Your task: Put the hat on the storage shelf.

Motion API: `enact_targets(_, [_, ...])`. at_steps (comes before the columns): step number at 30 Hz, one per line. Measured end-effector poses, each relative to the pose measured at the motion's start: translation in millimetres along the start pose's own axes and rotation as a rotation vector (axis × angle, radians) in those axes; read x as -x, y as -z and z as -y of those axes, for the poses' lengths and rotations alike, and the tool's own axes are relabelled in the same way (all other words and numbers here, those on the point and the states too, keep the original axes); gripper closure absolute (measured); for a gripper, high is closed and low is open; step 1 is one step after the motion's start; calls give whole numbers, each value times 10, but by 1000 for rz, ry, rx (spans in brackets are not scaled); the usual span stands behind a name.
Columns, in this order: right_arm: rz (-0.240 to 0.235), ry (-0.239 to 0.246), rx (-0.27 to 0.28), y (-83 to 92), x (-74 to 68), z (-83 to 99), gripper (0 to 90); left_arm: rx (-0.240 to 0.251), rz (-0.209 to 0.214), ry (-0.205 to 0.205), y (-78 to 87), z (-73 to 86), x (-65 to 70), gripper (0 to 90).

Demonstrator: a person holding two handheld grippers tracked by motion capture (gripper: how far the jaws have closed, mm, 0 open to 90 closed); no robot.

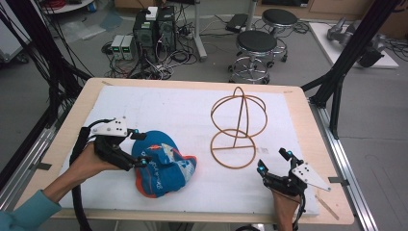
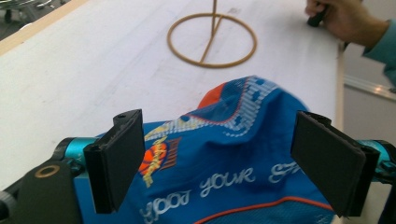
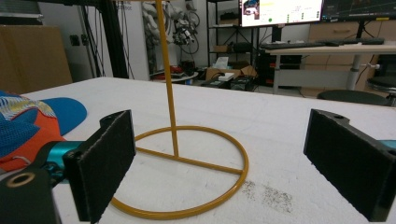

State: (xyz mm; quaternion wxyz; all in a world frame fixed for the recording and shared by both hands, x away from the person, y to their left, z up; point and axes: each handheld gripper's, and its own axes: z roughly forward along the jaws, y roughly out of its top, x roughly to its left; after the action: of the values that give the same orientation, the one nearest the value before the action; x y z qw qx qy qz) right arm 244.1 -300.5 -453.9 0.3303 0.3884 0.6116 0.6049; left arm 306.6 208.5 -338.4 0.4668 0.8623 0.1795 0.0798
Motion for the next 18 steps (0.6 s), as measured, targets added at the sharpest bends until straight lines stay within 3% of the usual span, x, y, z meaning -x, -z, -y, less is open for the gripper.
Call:
enact_targets(4, [0, -2, 0, 0, -1, -1, 80, 13, -21, -16, -33, 98, -33, 180])
enact_targets(6, [1, -3, 0, 0, 0, -1, 80, -24, -34, -19, -66, 180, -50, 181])
enact_targets(18, [-1, 1, 1, 0, 0, 0, 80, -71, -70, 26, -292, 538, -146, 179])
